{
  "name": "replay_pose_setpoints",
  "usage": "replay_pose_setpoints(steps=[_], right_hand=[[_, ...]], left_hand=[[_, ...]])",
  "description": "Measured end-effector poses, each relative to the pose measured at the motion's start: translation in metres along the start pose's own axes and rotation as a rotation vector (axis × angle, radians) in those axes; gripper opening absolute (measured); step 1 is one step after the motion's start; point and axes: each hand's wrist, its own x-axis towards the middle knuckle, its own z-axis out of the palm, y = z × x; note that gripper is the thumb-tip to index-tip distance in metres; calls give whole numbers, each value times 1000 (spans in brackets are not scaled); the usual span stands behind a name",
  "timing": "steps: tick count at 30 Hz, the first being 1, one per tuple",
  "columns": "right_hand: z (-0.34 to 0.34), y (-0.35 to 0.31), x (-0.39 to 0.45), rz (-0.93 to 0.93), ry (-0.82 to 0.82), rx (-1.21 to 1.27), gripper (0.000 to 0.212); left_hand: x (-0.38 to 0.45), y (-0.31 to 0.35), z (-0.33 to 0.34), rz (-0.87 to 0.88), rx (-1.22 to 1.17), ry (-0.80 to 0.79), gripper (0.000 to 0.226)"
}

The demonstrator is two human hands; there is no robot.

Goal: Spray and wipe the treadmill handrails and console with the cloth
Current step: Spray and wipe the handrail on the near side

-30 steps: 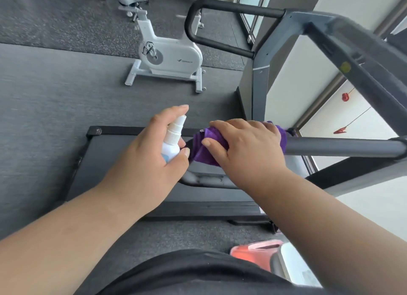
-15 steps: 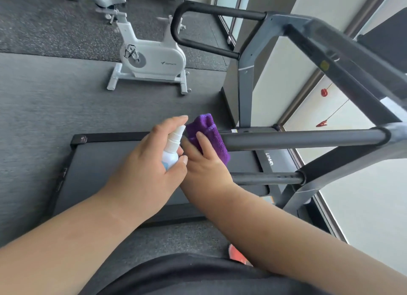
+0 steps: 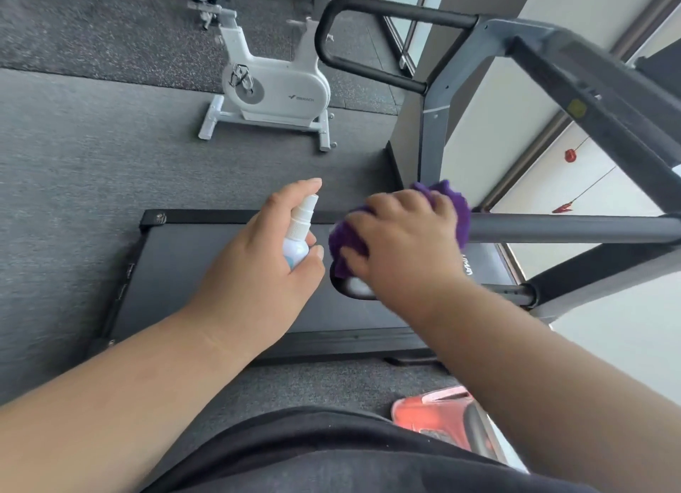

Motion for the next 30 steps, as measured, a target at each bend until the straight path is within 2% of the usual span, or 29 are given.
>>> replay_pose_setpoints(steps=[2,4,6,9,12,17,20,25,28,30], right_hand=[[18,-24,-4,-224,-57,-205,31],[39,-49,-6,-426,-224,-371,40],[54,-67,-6,-515,-372,-503,49],[56,-69,-5,-535,-340,-499,47],[38,-51,-3,-451,-197,-278,36],[8,-3,0,-105,81,55,44],[8,46,-12,70,183,229,53],[16,106,-34,270,205,327,57],[13,93,-32,341,150,283,47],[8,67,-26,300,112,274,49]], left_hand=[[-1,-2,2,-5,0,-10,62],[-2,-2,1,-13,-3,-14,64],[-3,-3,0,-16,-9,-13,65],[-5,-2,-3,-19,-13,-30,65],[-7,-2,-5,-34,-26,-41,63],[-4,6,0,-9,-49,-59,64],[-2,11,2,21,-71,-57,63],[-1,14,9,45,-58,-68,63],[-3,15,14,55,-54,-89,63],[-4,18,17,65,-53,-100,63]])
